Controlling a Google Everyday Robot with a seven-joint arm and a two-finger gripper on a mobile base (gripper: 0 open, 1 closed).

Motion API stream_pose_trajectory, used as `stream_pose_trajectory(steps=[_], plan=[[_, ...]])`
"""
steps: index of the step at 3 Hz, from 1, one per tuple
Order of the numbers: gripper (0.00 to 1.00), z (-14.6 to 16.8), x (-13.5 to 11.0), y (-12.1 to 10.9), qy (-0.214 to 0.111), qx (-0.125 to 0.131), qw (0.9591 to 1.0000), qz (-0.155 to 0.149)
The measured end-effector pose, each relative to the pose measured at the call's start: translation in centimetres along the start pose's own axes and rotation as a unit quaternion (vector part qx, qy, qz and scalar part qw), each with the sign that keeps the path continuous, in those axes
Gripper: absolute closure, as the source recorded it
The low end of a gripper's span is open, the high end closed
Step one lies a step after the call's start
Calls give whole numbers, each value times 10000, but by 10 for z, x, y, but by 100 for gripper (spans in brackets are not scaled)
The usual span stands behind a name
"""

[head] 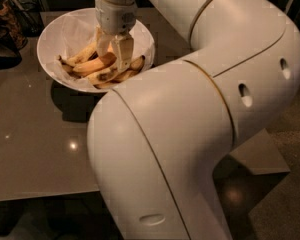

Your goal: Pick banana from white bowl

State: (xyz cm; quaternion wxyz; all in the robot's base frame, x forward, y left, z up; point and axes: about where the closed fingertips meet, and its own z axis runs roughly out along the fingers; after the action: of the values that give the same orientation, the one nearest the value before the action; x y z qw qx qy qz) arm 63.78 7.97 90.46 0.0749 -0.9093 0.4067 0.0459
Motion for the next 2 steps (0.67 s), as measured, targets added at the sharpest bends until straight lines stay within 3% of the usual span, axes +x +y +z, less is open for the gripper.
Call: stream_pose_trajectory(steps=[1,2], plan=[[47,-3,0,0,1,1,10000,2],[46,0,6,15,-14,-6,10000,75]])
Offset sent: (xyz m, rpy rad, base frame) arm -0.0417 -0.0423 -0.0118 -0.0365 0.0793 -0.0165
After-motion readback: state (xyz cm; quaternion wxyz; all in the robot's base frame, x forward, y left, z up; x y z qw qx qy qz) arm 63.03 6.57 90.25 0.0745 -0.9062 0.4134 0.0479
